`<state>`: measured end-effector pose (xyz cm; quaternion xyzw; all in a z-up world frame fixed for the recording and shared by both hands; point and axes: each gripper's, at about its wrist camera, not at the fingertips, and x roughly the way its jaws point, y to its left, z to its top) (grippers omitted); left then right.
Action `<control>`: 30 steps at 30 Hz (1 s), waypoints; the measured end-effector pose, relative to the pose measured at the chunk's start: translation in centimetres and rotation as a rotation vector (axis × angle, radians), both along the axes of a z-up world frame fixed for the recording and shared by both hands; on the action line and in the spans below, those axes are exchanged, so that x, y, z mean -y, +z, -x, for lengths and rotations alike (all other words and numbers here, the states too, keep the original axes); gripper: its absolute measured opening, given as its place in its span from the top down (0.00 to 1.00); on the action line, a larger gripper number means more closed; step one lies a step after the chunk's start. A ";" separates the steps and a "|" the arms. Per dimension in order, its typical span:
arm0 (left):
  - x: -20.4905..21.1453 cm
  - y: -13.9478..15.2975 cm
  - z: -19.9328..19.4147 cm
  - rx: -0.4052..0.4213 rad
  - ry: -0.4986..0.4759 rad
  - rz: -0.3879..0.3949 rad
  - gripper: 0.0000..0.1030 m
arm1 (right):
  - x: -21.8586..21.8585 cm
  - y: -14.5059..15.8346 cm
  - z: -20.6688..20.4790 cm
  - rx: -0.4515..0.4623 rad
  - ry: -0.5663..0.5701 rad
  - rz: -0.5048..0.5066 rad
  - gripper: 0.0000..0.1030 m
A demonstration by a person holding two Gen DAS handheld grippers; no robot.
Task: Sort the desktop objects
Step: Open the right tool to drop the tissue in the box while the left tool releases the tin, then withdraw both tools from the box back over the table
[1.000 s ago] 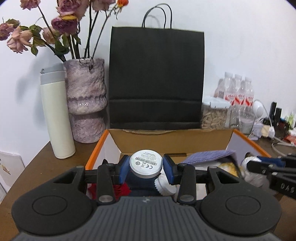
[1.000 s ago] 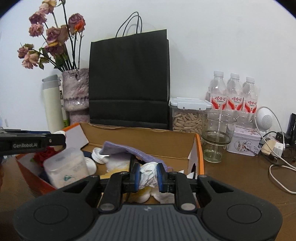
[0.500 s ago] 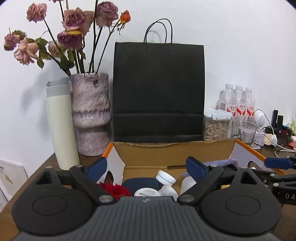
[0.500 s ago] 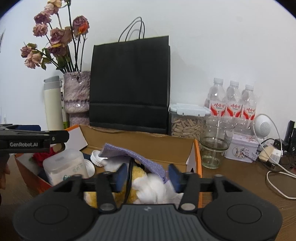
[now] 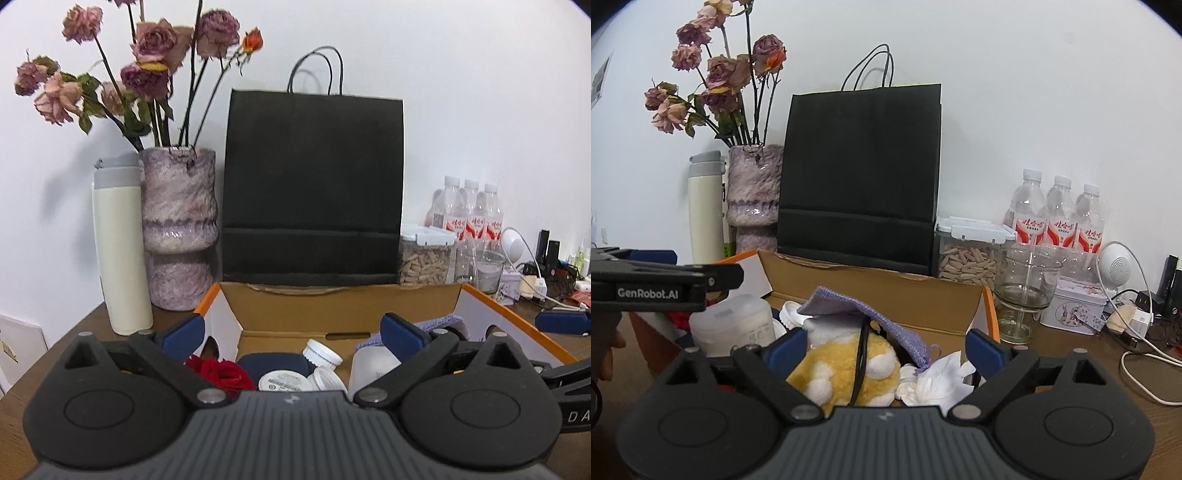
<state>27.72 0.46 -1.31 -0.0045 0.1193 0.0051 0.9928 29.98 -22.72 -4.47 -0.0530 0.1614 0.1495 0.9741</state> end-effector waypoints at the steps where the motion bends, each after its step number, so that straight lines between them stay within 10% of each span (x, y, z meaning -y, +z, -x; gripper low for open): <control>1: 0.1 0.0 0.1 0.007 0.009 -0.005 0.00 | 0.0 0.0 0.0 0.001 0.002 -0.002 0.10; 30: -0.7 -0.5 10.6 -0.033 0.072 0.056 0.00 | 1.6 -0.9 9.8 -0.024 0.009 0.009 0.00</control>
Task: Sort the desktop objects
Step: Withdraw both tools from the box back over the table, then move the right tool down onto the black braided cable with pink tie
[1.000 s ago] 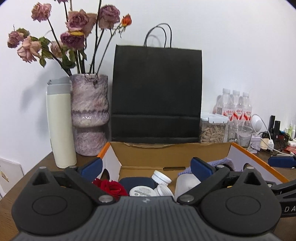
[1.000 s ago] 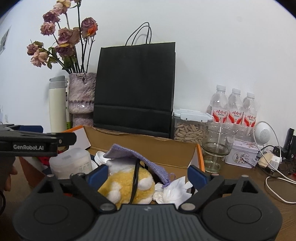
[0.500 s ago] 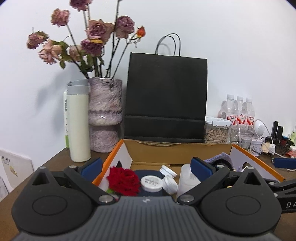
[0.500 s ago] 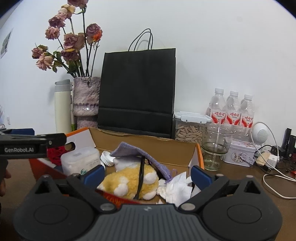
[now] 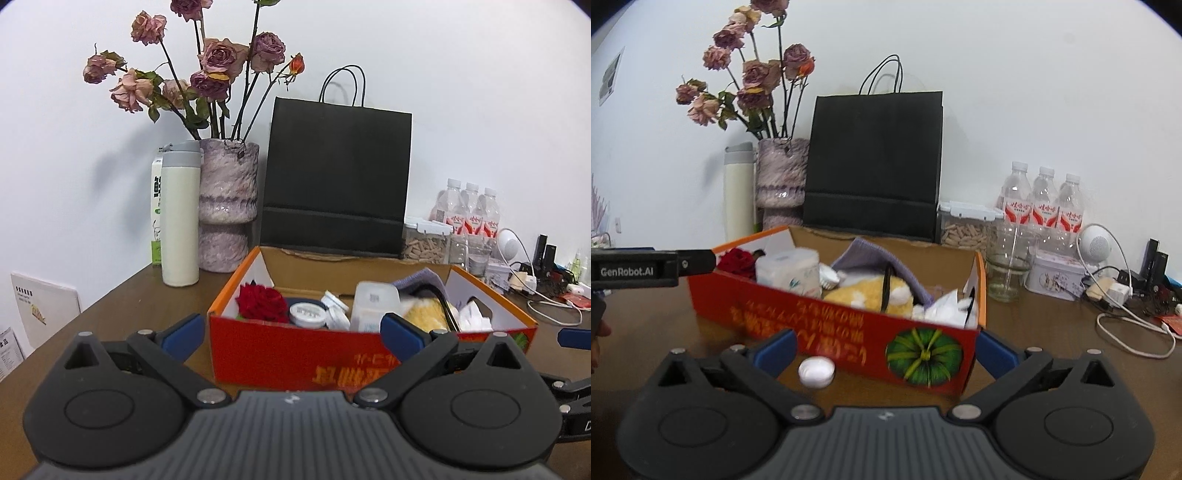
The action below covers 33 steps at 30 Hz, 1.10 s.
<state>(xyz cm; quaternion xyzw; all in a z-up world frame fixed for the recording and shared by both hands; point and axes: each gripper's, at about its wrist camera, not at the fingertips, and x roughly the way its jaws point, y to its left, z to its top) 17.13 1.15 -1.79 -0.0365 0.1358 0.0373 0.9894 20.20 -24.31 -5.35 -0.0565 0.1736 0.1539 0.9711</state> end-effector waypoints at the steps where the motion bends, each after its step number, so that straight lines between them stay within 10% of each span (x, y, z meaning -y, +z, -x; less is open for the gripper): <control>1: 0.1 -0.1 0.3 -0.003 -0.002 0.000 0.00 | 0.0 -0.1 0.5 -0.006 0.003 0.002 0.00; 33: -2.3 -1.3 5.4 -0.166 -0.077 0.014 0.00 | -3.5 -2.4 4.4 -0.273 0.136 0.042 0.00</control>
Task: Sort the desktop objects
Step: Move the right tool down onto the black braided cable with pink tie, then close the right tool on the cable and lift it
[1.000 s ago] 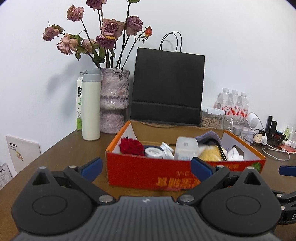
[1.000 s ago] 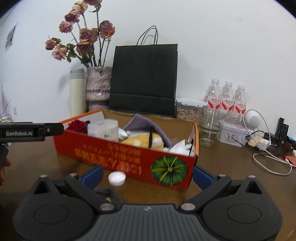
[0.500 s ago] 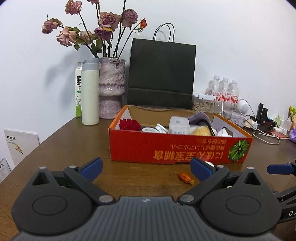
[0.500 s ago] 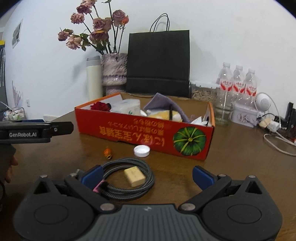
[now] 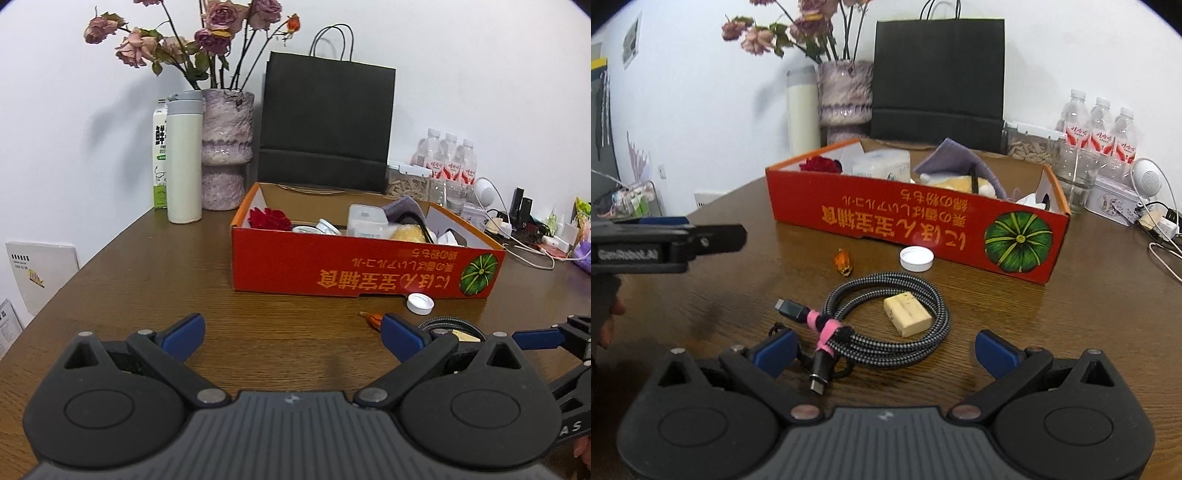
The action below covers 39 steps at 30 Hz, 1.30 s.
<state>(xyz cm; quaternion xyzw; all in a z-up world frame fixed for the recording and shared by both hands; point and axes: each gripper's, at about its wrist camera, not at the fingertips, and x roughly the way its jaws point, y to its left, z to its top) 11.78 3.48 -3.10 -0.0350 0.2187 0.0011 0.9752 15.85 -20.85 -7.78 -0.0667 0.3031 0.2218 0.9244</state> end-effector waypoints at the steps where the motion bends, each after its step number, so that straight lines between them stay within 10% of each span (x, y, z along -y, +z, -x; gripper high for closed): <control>1: -0.2 0.0 0.0 -0.001 0.007 0.000 0.00 | -0.2 -0.1 -0.2 -0.002 0.000 0.009 0.00; 39: -2.1 -1.0 -1.0 -0.097 0.026 0.056 0.00 | 0.5 1.3 -3.0 0.060 -0.031 -0.055 0.13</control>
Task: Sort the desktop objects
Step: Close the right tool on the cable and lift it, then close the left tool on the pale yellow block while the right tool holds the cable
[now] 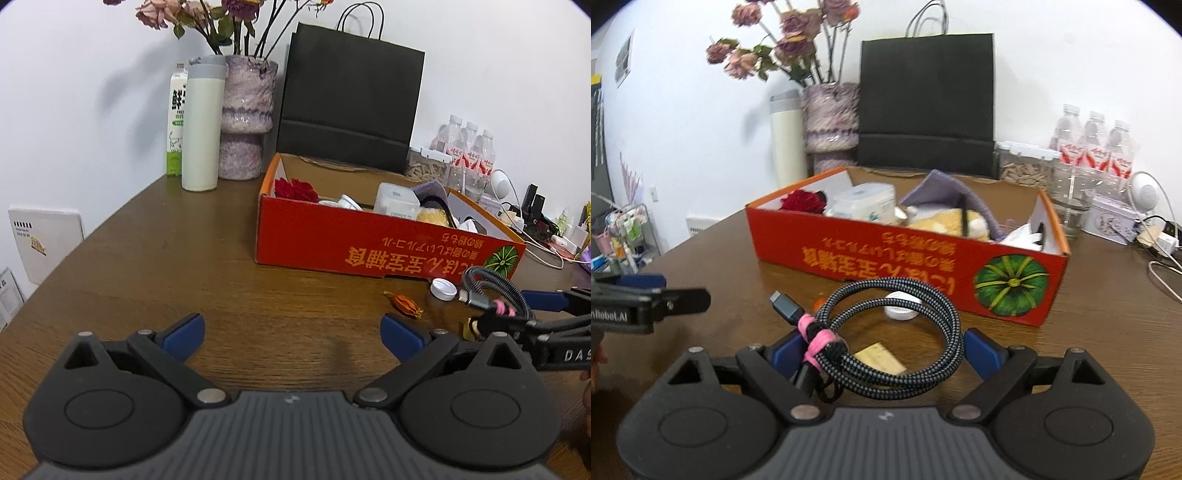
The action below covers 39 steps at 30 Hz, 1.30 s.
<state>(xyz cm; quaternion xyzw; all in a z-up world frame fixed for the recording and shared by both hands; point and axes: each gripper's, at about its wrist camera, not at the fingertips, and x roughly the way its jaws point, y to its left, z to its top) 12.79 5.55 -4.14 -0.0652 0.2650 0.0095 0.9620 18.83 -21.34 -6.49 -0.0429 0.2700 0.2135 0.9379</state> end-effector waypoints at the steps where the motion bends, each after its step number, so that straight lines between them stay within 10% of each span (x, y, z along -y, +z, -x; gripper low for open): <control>1: 0.2 0.0 -0.1 -0.004 -0.003 0.009 0.00 | 0.4 0.1 -0.1 0.002 -0.008 -0.004 0.13; 35: 15.7 -2.1 -5.4 -0.148 -0.173 -0.122 0.00 | 12.0 0.3 -0.4 0.035 -0.089 0.020 0.13; 39: 16.4 -2.1 -5.3 -0.139 -0.176 -0.146 0.12 | 12.2 0.5 0.0 0.041 -0.075 0.020 0.13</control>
